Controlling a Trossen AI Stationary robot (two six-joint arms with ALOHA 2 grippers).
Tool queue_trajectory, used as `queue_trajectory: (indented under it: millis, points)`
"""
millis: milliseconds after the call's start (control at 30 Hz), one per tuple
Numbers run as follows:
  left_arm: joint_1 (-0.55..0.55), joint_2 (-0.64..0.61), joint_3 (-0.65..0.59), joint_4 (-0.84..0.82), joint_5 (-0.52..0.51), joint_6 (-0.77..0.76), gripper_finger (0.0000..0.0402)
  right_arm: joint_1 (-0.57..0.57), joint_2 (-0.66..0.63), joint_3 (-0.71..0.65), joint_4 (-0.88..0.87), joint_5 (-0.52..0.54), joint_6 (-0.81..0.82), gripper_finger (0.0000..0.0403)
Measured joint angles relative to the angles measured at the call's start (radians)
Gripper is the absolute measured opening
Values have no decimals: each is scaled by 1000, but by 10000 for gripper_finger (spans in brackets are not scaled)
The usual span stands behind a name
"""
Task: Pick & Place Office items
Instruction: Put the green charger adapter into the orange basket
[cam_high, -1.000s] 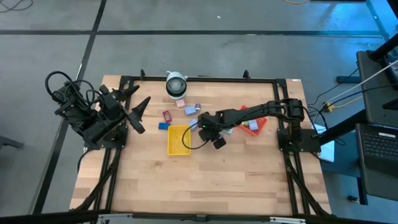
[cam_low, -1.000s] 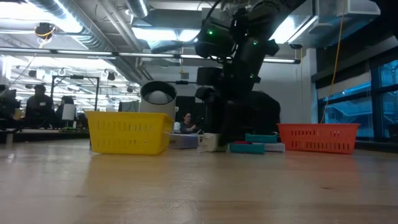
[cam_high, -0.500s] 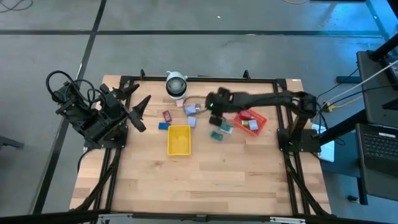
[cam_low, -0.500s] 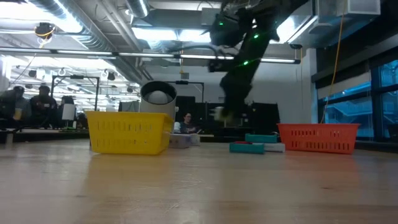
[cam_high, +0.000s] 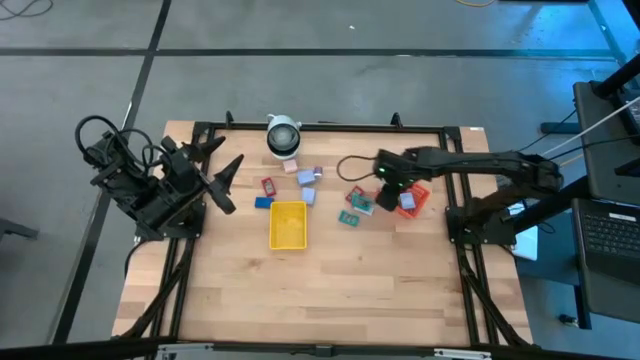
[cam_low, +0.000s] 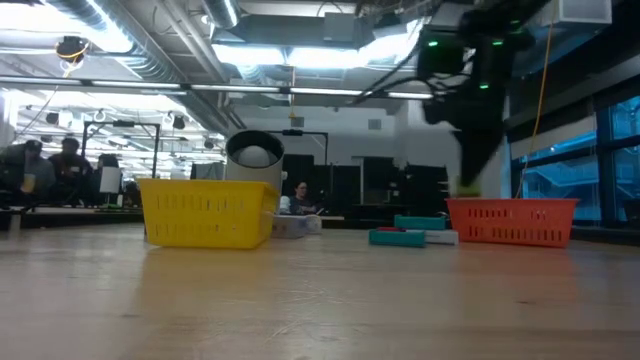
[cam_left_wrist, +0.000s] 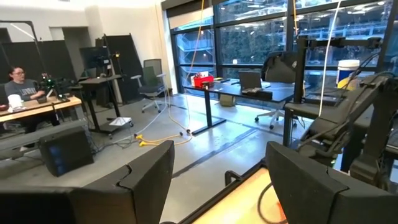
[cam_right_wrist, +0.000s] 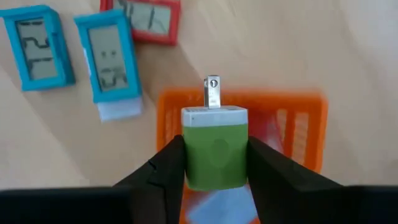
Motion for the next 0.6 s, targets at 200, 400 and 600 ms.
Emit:
queue_trajectory:
  millis: [200, 400, 600]
  points:
    - [21, 0, 0, 0, 0, 0, 251, 20, -196, -134, -4, 34, 155, 150]
    - [27, 0, 0, 0, 0, 0, 251, 27, -324, -250, -56, 33, 258, 146]
    - [27, 0, 0, 0, 0, -5, 251, 27, -354, -282, -66, 71, 319, 173]
